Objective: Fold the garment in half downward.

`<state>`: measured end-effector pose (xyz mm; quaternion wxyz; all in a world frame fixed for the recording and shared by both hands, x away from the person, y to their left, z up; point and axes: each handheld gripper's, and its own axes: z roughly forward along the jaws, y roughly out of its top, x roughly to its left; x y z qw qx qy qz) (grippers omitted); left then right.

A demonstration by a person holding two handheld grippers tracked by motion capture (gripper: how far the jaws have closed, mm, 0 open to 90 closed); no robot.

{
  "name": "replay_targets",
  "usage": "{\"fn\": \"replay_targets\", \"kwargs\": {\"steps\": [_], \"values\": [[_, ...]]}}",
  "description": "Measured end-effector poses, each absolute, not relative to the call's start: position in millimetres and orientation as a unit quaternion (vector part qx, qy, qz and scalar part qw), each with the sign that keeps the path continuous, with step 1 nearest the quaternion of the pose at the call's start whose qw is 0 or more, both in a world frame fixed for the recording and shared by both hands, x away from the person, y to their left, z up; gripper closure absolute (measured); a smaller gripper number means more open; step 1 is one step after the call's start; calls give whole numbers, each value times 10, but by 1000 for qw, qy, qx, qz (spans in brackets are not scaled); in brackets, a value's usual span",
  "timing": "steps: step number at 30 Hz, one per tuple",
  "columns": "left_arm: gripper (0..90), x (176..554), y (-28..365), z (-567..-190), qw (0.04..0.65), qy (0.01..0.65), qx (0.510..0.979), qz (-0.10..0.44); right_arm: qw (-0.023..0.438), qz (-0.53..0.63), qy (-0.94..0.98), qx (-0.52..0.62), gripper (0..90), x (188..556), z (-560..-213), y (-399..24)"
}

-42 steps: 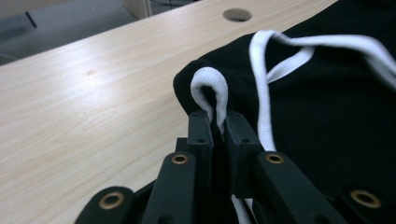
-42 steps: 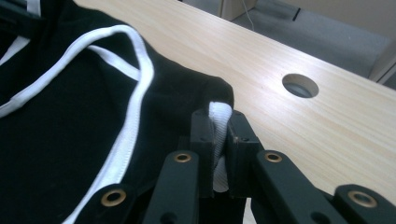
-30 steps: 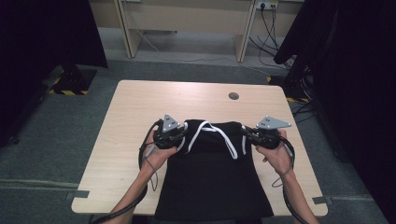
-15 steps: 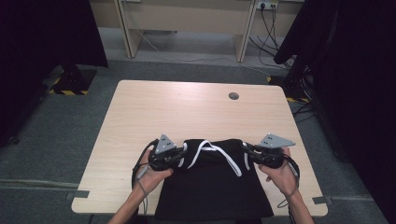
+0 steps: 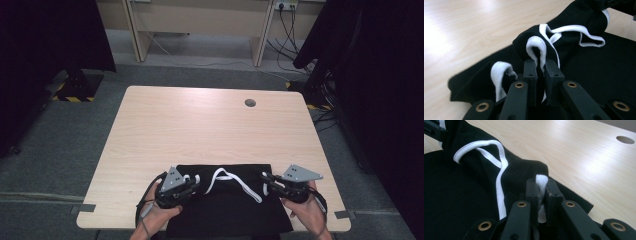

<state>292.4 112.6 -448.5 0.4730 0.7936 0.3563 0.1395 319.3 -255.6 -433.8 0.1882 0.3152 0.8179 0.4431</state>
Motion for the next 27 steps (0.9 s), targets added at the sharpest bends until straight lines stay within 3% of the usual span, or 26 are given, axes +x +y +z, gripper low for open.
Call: {"fn": "replay_targets", "kwargs": {"steps": [15, 22, 27], "values": [[785, 2534, 1147, -4689, 467, 350, 803, 123, 182, 435, 824, 314, 837, 2721, -4515, -2632], [766, 2576, 1168, -4782, 447, 358, 813, 101, 161, 405, 841, 321, 836, 2709, -4685, -2631], [767, 2659, 1086, -4804, 421, 341, 830, 128, 171, 393, 845, 319, 834, 2726, -4740, -2586]]}}
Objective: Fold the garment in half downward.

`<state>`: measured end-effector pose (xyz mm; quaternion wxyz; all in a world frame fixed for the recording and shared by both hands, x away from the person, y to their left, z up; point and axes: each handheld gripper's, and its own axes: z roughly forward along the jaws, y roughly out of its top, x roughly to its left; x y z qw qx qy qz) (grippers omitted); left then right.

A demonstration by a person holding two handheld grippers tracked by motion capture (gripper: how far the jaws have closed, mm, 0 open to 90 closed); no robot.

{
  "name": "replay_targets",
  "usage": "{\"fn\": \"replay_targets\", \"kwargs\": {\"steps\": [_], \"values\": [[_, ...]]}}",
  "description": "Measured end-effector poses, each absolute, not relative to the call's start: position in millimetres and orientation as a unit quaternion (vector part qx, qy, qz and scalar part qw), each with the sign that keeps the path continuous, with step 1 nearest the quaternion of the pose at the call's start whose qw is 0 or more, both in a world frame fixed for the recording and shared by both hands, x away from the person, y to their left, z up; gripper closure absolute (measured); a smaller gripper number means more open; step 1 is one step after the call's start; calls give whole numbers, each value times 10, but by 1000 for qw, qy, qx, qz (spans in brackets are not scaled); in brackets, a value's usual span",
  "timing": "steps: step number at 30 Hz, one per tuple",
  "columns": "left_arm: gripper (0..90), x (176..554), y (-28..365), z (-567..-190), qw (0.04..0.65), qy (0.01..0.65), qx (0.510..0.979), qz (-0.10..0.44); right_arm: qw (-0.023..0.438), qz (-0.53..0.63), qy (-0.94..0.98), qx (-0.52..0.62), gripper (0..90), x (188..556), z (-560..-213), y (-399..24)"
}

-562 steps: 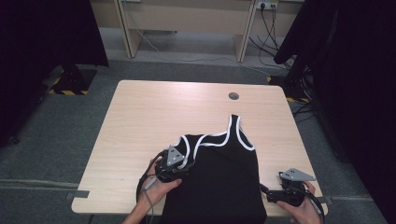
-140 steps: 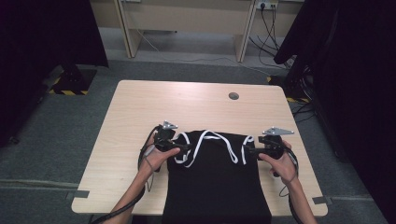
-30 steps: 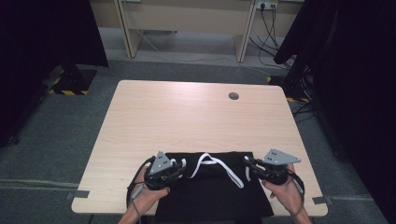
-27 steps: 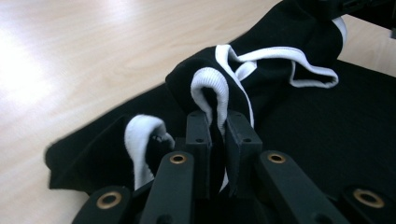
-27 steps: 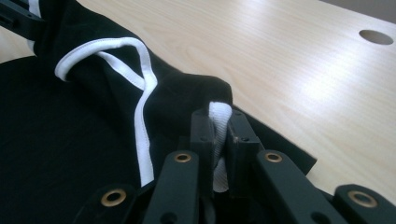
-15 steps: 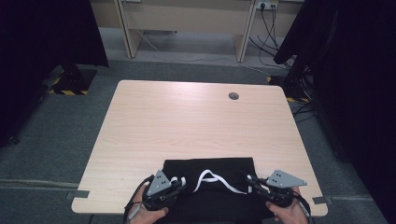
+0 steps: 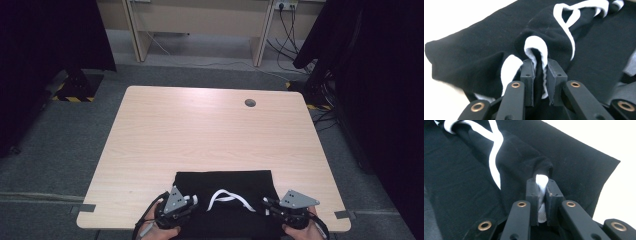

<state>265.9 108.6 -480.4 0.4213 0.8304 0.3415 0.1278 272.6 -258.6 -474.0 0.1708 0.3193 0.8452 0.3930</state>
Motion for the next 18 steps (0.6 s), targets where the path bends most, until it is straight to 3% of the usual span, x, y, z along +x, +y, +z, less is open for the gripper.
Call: {"fn": "replay_targets", "kwargs": {"steps": [18], "values": [[767, 3502, 1032, -4785, 399, 361, 829, 151, 189, 373, 844, 337, 834, 3406, -4725, -2493]]}}
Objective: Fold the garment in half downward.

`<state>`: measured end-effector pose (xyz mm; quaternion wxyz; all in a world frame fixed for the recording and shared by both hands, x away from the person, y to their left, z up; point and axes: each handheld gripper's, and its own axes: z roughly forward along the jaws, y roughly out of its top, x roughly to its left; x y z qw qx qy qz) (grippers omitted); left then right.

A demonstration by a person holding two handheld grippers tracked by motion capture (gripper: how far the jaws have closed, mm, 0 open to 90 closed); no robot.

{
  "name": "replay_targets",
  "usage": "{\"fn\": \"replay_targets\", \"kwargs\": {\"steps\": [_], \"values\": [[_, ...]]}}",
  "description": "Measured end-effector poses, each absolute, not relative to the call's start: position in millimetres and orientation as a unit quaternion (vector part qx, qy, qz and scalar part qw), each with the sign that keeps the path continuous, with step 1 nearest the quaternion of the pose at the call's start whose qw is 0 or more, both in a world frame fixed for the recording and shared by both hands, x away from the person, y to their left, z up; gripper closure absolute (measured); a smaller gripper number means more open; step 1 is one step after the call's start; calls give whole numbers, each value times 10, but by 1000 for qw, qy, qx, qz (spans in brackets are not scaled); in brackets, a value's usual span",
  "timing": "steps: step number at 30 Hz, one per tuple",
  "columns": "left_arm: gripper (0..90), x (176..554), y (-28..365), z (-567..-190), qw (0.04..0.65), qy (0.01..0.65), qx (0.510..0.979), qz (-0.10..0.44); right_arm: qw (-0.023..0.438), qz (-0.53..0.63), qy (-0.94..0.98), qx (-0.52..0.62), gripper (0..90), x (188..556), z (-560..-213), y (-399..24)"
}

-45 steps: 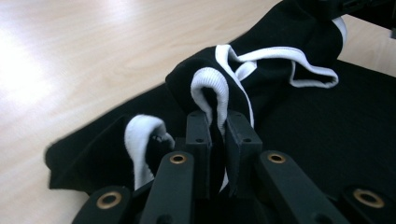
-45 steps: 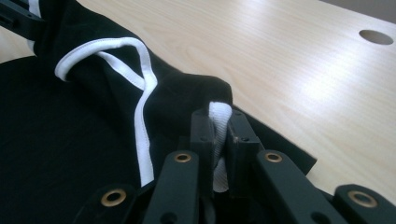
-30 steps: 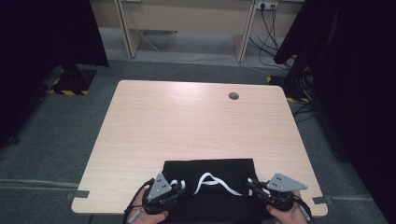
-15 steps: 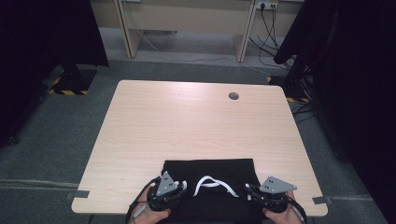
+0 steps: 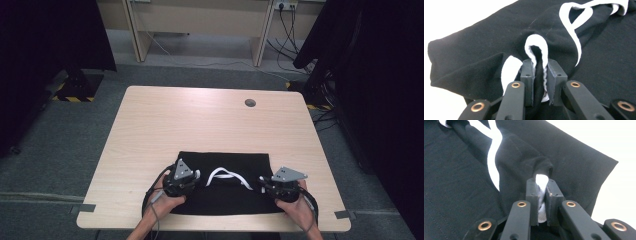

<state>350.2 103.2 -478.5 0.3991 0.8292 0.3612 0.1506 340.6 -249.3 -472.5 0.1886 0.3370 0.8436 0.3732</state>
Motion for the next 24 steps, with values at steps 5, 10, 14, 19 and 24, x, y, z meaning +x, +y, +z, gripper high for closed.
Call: {"fn": "replay_targets", "kwargs": {"steps": [5, 10, 14, 19, 24], "values": [[766, 3728, 1022, -4781, 397, 364, 828, 158, 187, 373, 838, 353, 832, 3614, -4721, -2500], [688, 3737, 1050, -4741, 410, 372, 819, 151, 172, 380, 832, 366, 715, 3713, -4686, -2516], [347, 3690, 1085, -4633, 449, 380, 797, 140, 163, 408, 818, 371, 592, 3685, -4565, -2580], [209, 3679, 1023, -4525, 445, 387, 795, 141, 156, 429, 811, 366, 507, 3634, -4399, -2523], [192, 3816, 998, -4518, 436, 403, 790, 151, 159, 414, 815, 372, 470, 3693, -4302, -2423]]}}
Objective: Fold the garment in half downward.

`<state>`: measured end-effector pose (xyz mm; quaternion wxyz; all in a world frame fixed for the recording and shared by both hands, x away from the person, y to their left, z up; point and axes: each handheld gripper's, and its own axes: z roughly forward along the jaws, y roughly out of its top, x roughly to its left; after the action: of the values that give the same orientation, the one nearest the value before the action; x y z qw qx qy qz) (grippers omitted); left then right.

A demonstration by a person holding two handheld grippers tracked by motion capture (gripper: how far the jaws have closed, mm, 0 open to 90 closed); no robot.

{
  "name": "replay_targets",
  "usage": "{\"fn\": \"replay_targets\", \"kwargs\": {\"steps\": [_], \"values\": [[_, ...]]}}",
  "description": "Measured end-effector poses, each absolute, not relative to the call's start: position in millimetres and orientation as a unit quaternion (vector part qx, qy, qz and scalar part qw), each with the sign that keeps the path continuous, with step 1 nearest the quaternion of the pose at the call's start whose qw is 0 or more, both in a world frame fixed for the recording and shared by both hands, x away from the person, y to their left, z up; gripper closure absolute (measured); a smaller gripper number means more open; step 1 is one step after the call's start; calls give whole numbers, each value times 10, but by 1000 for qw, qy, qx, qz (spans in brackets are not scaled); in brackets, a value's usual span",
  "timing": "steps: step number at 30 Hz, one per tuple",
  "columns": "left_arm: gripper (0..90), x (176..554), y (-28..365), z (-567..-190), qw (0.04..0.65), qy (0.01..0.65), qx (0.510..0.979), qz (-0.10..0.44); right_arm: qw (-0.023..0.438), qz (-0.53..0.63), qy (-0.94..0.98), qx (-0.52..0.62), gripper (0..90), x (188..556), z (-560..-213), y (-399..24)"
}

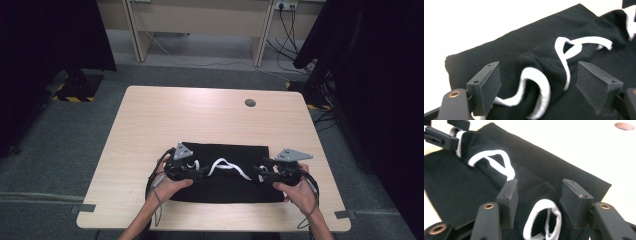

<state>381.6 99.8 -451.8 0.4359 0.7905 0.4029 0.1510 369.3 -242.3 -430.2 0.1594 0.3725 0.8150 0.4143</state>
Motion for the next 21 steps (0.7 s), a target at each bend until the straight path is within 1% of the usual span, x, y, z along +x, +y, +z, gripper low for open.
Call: {"fn": "replay_targets", "kwargs": {"steps": [2, 4, 5, 6, 7, 8, 9, 10, 12, 13, 14, 16, 21], "values": [[192, 3875, 974, -4518, 429, 406, 792, 155, 152, 403, 819, 379, 470, 3772, -4312, -2394], [187, 3933, 946, -4529, 423, 410, 795, 144, 139, 391, 824, 385, 476, 3865, -4351, -2364], [185, 3956, 928, -4541, 424, 413, 794, 138, 135, 383, 830, 383, 492, 3900, -4373, -2346], [184, 3980, 912, -4555, 422, 415, 795, 131, 130, 375, 834, 383, 530, 3921, -4393, -2327], [186, 4009, 891, -4582, 419, 419, 797, 118, 129, 371, 840, 376, 600, 3933, -4415, -2309], [218, 4022, 882, -4602, 419, 415, 800, 108, 125, 365, 848, 364, 667, 3936, -4441, -2292], [361, 4015, 870, -4620, 422, 402, 806, 107, 127, 360, 854, 353, 736, 3934, -4459, -2284], [487, 4002, 862, -4626, 422, 391, 811, 110, 128, 359, 857, 348, 778, 3924, -4467, -2285], [687, 3948, 851, -4625, 434, 380, 810, 107, 125, 363, 858, 342, 827, 3898, -4464, -2305], [753, 3907, 856, -4602, 447, 373, 806, 107, 126, 366, 857, 340, 835, 3876, -4453, -2322], [789, 3879, 860, -4580, 449, 367, 807, 111, 131, 367, 859, 333, 840, 3850, -4433, -2343], [822, 3794, 878, -4497, 457, 351, 808, 121, 137, 373, 857, 327, 844, 3797, -4383, -2374], [839, 3535, 950, -4328, 474, 321, 811, 121, 151, 387, 856, 309, 848, 3621, -4273, -2427]]}}
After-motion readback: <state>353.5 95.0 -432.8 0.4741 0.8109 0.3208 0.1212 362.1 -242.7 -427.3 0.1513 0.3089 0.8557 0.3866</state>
